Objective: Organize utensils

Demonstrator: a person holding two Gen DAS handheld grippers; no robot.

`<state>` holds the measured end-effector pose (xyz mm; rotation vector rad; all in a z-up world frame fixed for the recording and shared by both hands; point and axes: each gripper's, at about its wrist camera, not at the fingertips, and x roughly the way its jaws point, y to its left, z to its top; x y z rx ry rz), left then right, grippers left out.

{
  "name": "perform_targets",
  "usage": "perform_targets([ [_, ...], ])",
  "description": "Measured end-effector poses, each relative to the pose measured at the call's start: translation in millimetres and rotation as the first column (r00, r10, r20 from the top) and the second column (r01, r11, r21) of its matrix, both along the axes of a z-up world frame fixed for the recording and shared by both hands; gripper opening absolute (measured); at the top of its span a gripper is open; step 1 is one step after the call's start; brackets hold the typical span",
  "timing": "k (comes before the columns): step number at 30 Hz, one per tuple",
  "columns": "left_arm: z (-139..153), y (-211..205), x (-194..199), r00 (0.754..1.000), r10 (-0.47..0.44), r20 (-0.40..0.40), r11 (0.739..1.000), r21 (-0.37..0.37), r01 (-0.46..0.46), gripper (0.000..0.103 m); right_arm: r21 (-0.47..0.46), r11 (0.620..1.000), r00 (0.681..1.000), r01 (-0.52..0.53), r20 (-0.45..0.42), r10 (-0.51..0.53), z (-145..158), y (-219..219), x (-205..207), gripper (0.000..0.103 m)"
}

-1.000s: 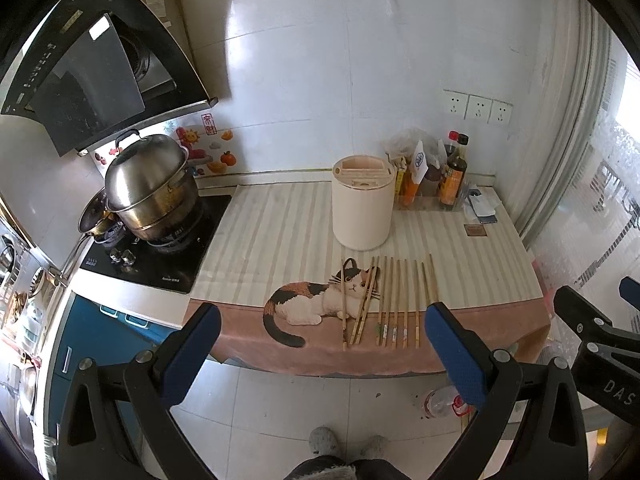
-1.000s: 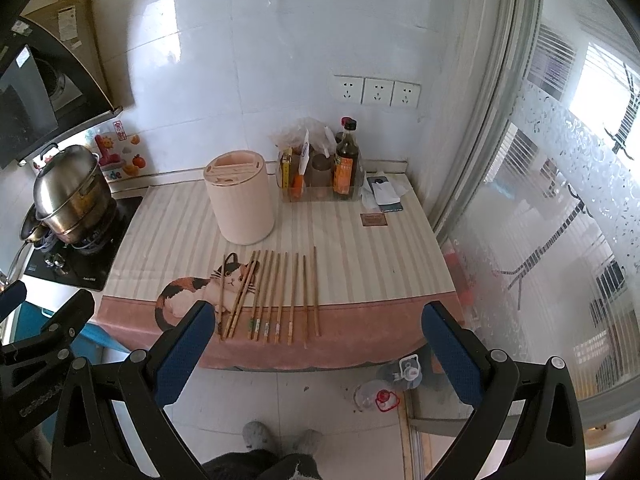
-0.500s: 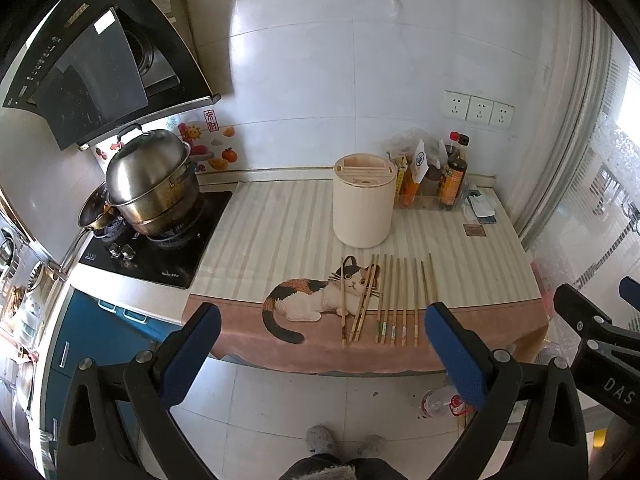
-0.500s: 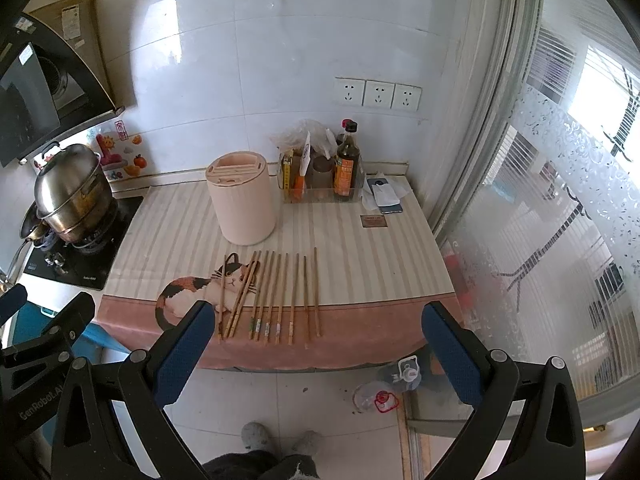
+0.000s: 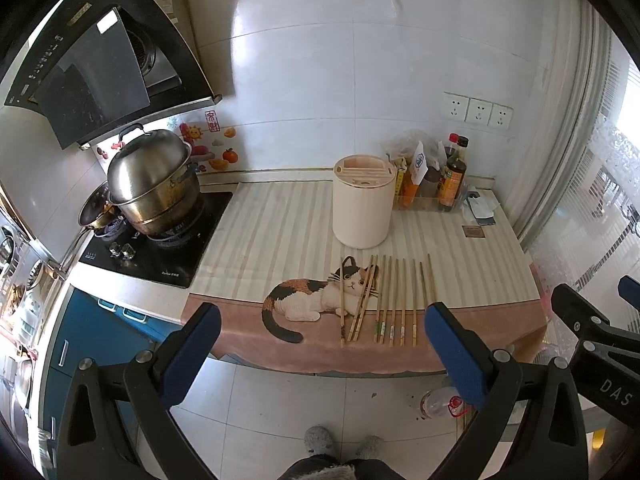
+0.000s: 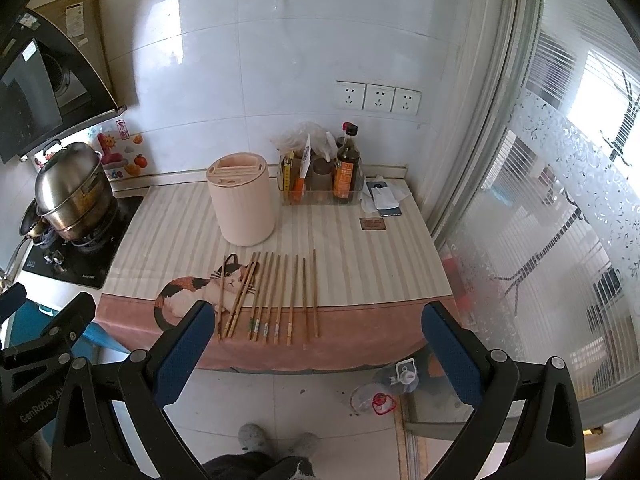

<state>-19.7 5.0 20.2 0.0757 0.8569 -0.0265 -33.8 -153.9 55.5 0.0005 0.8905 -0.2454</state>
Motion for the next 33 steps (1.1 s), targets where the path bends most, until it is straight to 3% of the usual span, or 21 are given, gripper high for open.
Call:
perform_targets([
  [15,3,3,-3,1.000,0.006,0.011,1.000,-0.011,-0.006,0.103,-0.006,1.000,1.000,-0.006,0.011,0.006,4,-1,2,0.103],
  [20,-6,-1,14,0.999,0.027,0.038,1.000,0.005,-0.027,0.103,0.028,1.000,0.999,0.009,0.033,-0.010,-1,-11,12,0.103],
  [23,-24,-6,35,0.998,0.049,0.046,0.998,0.025,-0.050,0.103,0.077,0.997,0.999,0.008,0.046,-0.012,-17,-27,27,0.103],
  [28,-74,-14,80,0.996,0.089,0.016,0.993,0.082,-0.090,0.103,0.111,0.993,0.998,0.051,-0.033,-0.047,-71,-56,67,0.103],
  [30,-104,-16,105,0.994,0.102,-0.032,0.989,0.115,-0.097,0.103,0.113,0.992,0.997,0.061,-0.061,-0.055,-95,-67,82,0.103],
  [33,-147,-13,139,0.986,0.114,-0.121,0.984,0.147,-0.096,0.103,0.122,0.988,0.989,0.091,-0.128,-0.075,-136,-80,106,0.092],
])
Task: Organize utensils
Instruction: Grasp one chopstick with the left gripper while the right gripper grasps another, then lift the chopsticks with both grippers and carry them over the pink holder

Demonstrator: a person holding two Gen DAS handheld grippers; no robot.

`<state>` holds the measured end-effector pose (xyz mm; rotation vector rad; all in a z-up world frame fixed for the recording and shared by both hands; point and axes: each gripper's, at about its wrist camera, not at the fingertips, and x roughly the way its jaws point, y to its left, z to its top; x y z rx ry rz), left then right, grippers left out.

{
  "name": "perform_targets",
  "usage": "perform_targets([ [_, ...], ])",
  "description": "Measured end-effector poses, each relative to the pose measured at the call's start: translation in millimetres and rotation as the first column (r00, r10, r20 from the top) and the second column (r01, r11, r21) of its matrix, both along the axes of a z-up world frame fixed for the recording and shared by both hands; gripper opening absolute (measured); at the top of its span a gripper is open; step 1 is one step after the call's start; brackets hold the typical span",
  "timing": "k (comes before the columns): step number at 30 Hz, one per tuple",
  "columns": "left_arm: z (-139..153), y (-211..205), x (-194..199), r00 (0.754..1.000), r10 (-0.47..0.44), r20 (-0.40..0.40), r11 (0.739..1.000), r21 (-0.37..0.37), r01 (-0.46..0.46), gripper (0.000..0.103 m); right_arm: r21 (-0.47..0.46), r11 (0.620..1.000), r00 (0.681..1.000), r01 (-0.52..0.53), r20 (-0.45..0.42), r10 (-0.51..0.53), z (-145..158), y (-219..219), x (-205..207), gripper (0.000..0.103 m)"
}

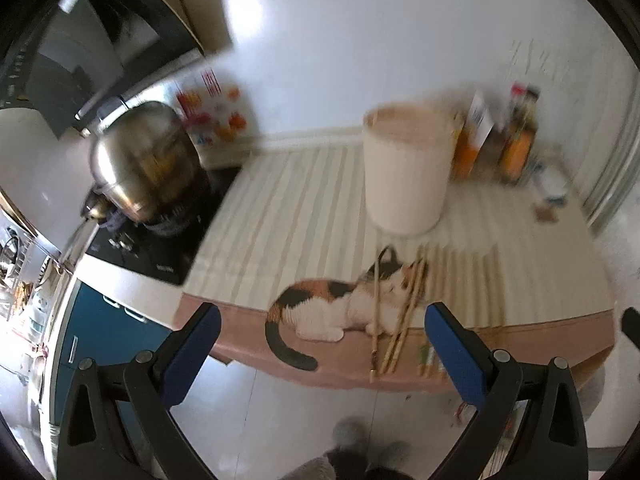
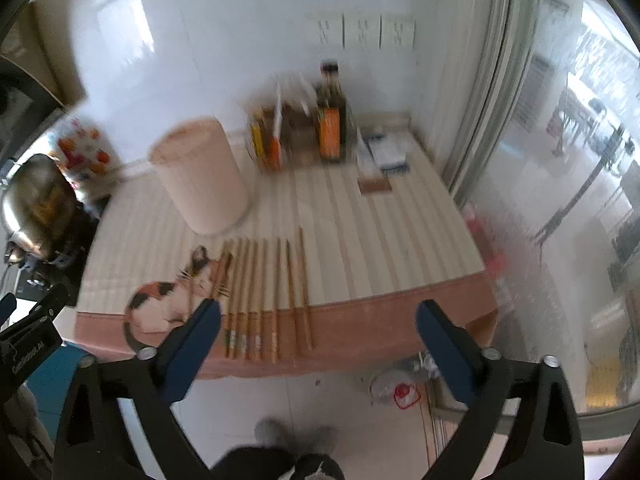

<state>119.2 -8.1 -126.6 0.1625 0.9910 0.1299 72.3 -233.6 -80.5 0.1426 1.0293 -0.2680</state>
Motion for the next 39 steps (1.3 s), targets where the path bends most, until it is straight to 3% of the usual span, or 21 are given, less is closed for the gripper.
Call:
perform_targets([
  [5,-73,10,55,0.986,0.000,-0.166,1.000,-0.004,-0.001,0.102,0.059,0.998,0.992,0.015,-0.122,-0.008,-71,-17,43,0.060],
  [6,-92,12,72,0.977,-0.020,-0.214,1.000,-0.027,0.014,0.102,0.077,0.997,0.989,0.023,-0.150,-0.012,-85,-19,51,0.058],
  [8,-119,14,91,0.961,-0.036,-0.272,0.998,-0.052,0.023,0.090,0.112,0.993,0.983,0.039,-0.183,-0.018,-110,-23,65,0.048],
  [10,-146,16,113,0.939,-0.060,-0.339,0.995,-0.090,0.031,0.070,0.124,0.990,0.973,0.066,-0.227,-0.036,-134,-24,77,0.044],
  [15,-204,7,149,0.879,-0.137,-0.457,0.986,-0.149,0.076,0.064,0.142,0.979,0.939,0.149,-0.329,-0.096,-185,-32,112,0.043],
  [18,-226,-1,160,0.850,-0.177,-0.496,0.981,-0.157,0.113,0.055,0.122,0.980,0.920,0.160,-0.378,-0.103,-208,-34,134,0.043],
  [23,-242,-11,166,0.831,-0.199,-0.519,0.978,-0.155,0.138,0.048,0.100,0.981,0.894,0.166,-0.435,-0.107,-238,-37,158,0.043],
  [27,-248,-15,166,0.830,-0.213,-0.515,0.975,-0.167,0.146,0.015,0.113,0.983,0.883,0.142,-0.463,-0.074,-256,-32,173,0.041],
  [28,-250,-15,169,0.829,-0.212,-0.518,0.975,-0.171,0.143,0.006,0.112,0.985,0.879,0.131,-0.472,-0.063,-260,-29,176,0.036],
  [29,-248,-14,168,0.830,-0.203,-0.520,0.977,-0.164,0.136,0.006,0.097,0.988,0.873,0.118,-0.484,-0.057,-263,-27,179,0.025],
  [32,-245,-5,174,0.836,-0.167,-0.523,0.983,-0.150,0.103,0.005,0.088,0.991,0.866,0.101,-0.498,-0.044,-271,-25,181,0.007],
  [35,-245,8,174,0.834,-0.102,-0.542,0.988,-0.152,0.022,0.005,0.091,0.989,0.860,0.120,-0.507,-0.058,-276,-35,173,0.007],
  [39,-245,22,172,0.827,-0.048,-0.560,0.984,-0.170,-0.059,0.005,0.162,0.977,0.848,0.135,-0.528,-0.030,-282,-48,160,0.007],
])
